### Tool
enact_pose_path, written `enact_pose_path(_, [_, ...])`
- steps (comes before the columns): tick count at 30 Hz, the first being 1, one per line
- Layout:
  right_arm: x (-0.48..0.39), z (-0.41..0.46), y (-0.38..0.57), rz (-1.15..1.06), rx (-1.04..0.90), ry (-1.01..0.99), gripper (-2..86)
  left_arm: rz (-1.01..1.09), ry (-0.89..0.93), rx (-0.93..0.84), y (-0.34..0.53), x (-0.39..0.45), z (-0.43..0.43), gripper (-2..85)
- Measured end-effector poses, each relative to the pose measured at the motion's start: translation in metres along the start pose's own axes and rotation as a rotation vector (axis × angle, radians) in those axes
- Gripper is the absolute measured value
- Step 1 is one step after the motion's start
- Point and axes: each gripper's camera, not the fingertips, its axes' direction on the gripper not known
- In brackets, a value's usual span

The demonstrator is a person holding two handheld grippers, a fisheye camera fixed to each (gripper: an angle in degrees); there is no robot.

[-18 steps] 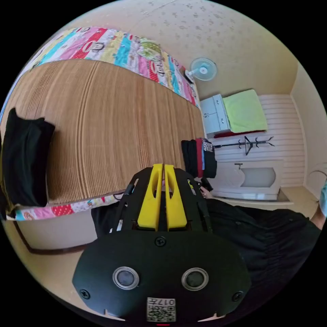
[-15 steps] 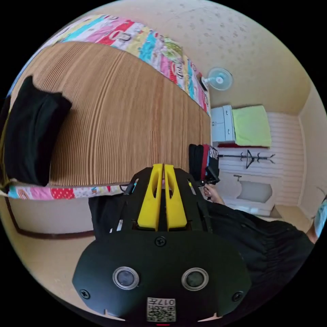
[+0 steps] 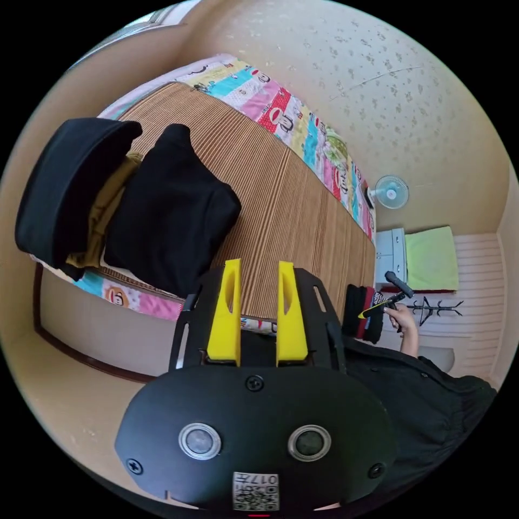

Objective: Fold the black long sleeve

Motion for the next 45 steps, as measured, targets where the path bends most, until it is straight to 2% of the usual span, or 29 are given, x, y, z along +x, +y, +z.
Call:
enact_pose_path(4, [-0.039,0.019,-0.016,-0.011,-0.058,-0.016,0.5,0.086,-0.09,-0.128,-0.06,0.008,0.043,12.5])
enact_pose_path(7, [-0.043,0.04,-0.014,0.071,-0.052,-0.043,0.5,0.134,-0.152,-0.225,-0.104,0.019,0.095,13.9])
enact_pose_path(10, [-0.032,0.078,-0.007,0.161,-0.106,-0.135,0.5,0.192,-0.299,-0.161,-0.132,0.035,0.13,14.2])
enact_pose_path(14, [-0.022,0.122,0.0,0.268,-0.136,-0.278,0.4,0.198,-0.405,-0.281,-0.151,0.031,0.2,15.8])
enact_pose_path(17, [-0.028,0.129,-0.003,0.302,-0.072,-0.301,0.4,0.182,-0.515,-0.255,-0.138,0.018,0.219,11.5])
enact_pose_path(19, [-0.038,0.126,-0.009,0.282,-0.008,-0.322,0.4,0.146,-0.47,-0.257,-0.137,0.013,0.212,6.8])
enact_pose_path(21, [-0.054,0.116,-0.018,0.202,0.101,-0.378,0.4,0.131,-0.32,-0.217,-0.137,0.008,0.185,4.3])
enact_pose_path(22, [-0.057,0.114,-0.021,0.185,0.124,-0.394,0.4,0.159,-0.185,-0.181,-0.135,0.004,0.159,3.9])
enact_pose_path(23, [-0.062,0.111,-0.026,0.156,0.162,-0.42,0.4,0.24,-0.025,-0.158,-0.131,0.004,0.129,3.7])
enact_pose_path(24, [-0.067,0.108,-0.033,0.126,0.197,-0.432,0.4,0.29,0.056,-0.147,-0.128,0.005,0.11,3.6])
enact_pose_path(26, [-0.074,0.102,-0.044,0.074,0.264,-0.423,0.5,0.488,0.356,-0.068,-0.111,0.012,0.023,3.1])
enact_pose_path(27, [-0.077,0.097,-0.05,0.063,0.335,-0.411,0.6,0.532,0.432,-0.043,-0.107,0.014,0.0,2.9])
enact_pose_path(29, [-0.075,0.088,-0.054,0.082,0.475,-0.433,0.7,0.755,0.694,0.05,-0.083,0.034,-0.087,2.3])
enact_pose_path(31, [-0.074,0.079,-0.056,0.028,0.611,-0.541,1.0,0.951,0.768,0.132,-0.055,0.06,-0.14,1.7])
enact_pose_path(33, [-0.083,0.062,-0.052,-0.201,0.802,-0.718,1.7,1.136,0.866,0.188,-0.027,0.087,-0.172,1.3])
enact_pose_path(34, [-0.089,0.056,-0.049,-0.293,0.855,-0.755,2.0,1.269,0.975,0.204,-0.008,0.106,-0.182,1.2])
enact_pose_path(36, [-0.12,0.036,-0.029,-0.659,0.998,-0.846,4.0,1.454,1.181,0.232,0.017,0.132,-0.185,1.3])
enact_pose_path(37, [-0.129,0.032,-0.022,-0.745,1.024,-0.856,5.2,1.538,1.314,0.236,0.027,0.15,-0.177,1.3])
enact_pose_path(39, [-0.165,0.02,0.005,-1.032,1.078,-0.841,10.7,1.572,1.504,0.212,0.032,0.179,-0.153,1.1])
enact_pose_path(41, [-0.194,0.019,0.026,-1.194,1.098,-0.764,16.9,1.543,1.735,0.135,0.03,0.218,-0.108,1.0])
enact_pose_path(43, [-0.221,0.025,0.051,-1.287,1.155,-0.634,21.7,1.497,1.848,0.05,0.032,0.248,-0.068,0.9])
enact_pose_path(45, [-0.247,0.045,0.083,-1.28,1.314,-0.422,24.1,1.466,1.861,-0.067,0.041,0.278,-0.032,0.9])
